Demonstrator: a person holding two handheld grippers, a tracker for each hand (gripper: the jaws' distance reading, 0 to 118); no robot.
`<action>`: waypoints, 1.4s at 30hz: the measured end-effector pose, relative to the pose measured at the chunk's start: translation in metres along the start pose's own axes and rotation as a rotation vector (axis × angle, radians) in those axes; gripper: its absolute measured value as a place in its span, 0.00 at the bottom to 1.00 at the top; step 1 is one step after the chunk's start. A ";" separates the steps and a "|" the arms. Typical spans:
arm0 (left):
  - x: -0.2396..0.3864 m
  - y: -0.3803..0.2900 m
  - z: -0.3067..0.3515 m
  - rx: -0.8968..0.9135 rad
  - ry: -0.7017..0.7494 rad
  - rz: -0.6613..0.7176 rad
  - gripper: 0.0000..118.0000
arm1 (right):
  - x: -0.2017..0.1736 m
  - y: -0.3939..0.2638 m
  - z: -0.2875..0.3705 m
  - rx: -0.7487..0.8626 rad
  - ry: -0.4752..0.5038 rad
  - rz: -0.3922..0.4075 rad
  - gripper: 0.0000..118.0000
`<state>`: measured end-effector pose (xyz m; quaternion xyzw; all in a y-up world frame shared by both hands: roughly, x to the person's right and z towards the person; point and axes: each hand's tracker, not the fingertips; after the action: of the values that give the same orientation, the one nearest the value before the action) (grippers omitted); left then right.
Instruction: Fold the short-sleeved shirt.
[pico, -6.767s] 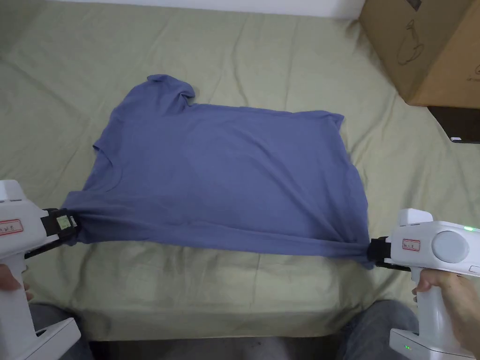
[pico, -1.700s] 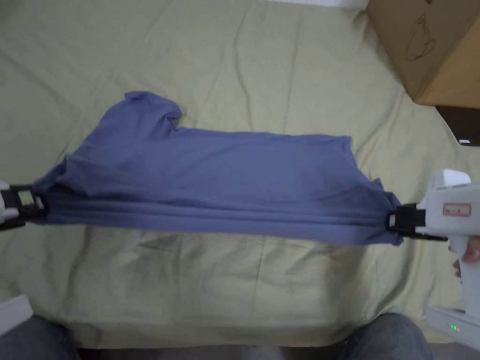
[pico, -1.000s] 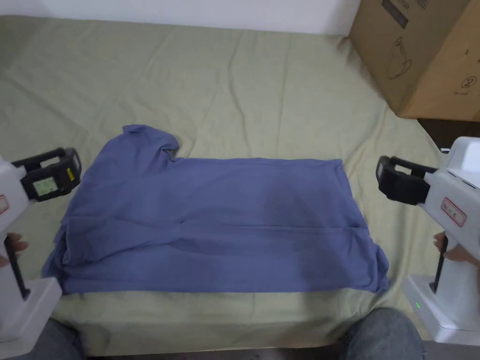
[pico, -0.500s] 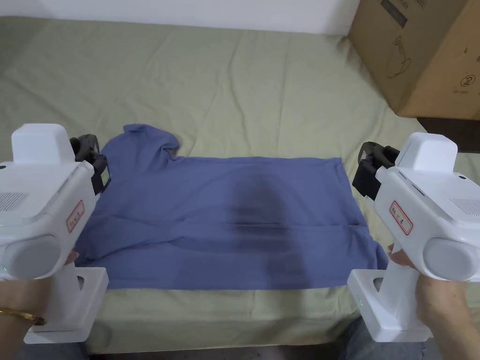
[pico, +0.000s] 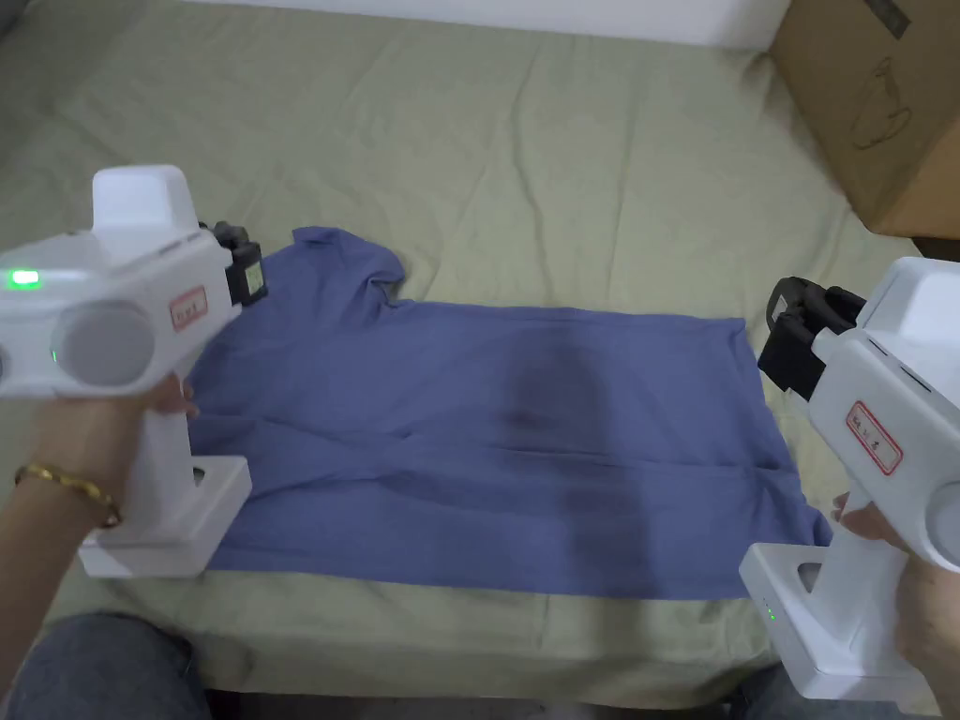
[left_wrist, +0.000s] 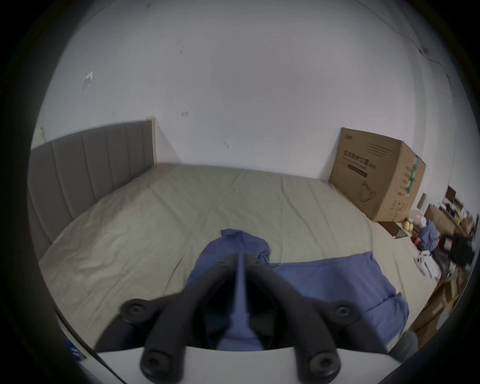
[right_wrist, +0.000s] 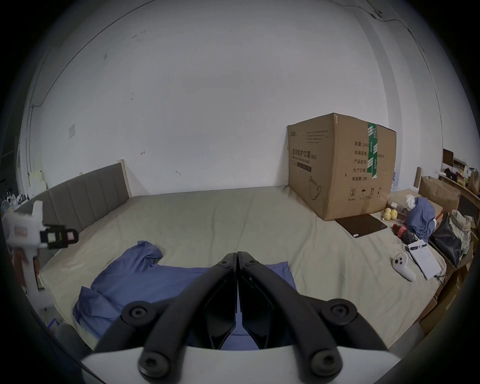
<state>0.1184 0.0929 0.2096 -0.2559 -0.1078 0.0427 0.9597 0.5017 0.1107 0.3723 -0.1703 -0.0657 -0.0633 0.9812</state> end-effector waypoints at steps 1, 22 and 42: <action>-0.006 0.010 -0.017 -0.048 0.000 0.023 0.28 | 0.000 0.001 -0.004 -0.003 0.004 0.008 0.00; -0.066 0.001 -0.282 -0.680 0.204 0.055 0.72 | 0.021 0.002 -0.092 -0.122 -0.053 0.079 0.00; -0.045 0.025 -0.195 -0.360 0.070 0.066 0.00 | 0.107 0.028 -0.220 -0.531 -0.113 -0.033 0.93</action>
<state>0.1182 0.0138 0.0238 -0.4282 -0.0716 0.0450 0.8997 0.6343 0.0504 0.1741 -0.4239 -0.1041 -0.0845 0.8957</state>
